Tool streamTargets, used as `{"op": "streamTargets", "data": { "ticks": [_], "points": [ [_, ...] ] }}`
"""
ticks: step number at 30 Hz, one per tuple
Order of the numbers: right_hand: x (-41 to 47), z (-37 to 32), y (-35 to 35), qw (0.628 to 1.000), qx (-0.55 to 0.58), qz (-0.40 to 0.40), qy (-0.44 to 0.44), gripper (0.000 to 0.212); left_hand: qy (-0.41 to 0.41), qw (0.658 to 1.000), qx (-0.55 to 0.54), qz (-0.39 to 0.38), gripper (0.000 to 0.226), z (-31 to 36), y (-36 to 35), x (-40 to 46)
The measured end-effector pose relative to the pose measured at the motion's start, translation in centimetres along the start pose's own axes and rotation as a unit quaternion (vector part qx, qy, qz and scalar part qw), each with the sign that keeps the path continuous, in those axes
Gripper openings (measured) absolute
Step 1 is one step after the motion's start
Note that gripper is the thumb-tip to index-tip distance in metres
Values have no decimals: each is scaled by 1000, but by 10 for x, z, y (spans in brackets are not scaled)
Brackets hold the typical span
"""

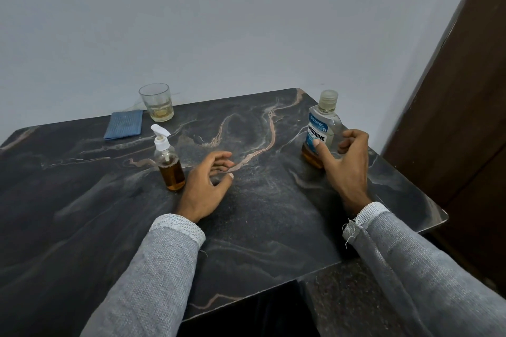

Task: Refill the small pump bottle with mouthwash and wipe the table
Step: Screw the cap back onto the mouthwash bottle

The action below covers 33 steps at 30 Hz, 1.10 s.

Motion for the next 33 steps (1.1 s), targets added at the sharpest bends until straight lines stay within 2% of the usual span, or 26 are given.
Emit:
{"op": "streamTargets", "data": {
  "ticks": [5, 12, 16, 21, 26, 33],
  "points": [
    [-31, -19, -13, 998, 9, -31, 47, 44, 4, 999, 24, 35, 30, 6, 23, -24],
    [-85, -47, -73, 983, -9, -150, 108, 37, 25, 995, 48, 88, 20, 6, 67, -59],
    [-104, -59, -110, 968, -7, -228, 109, 39, 39, 987, 65, 144, 21, -2, 94, -70],
    [-120, -70, -153, 941, -13, -327, 89, 49, 55, 979, 80, 178, 24, -15, 110, -73],
    [-131, -87, -187, 921, -20, -377, 96, 59, 48, 976, 91, 193, 28, -22, 113, -66],
    [-141, -100, -221, 896, 4, -441, 58, 64, 46, 973, 128, 185, 23, -34, 114, -64]
  ]
}}
Point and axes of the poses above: each hand's wrist, its own x-axis towards the middle knuckle, its own y-axis out of the back of the hand, z = x × y, the point moved 6 cm from there along x, towards the middle knuckle, and after that the axes turned 15 degrees about -y, right-handed, at the moved point
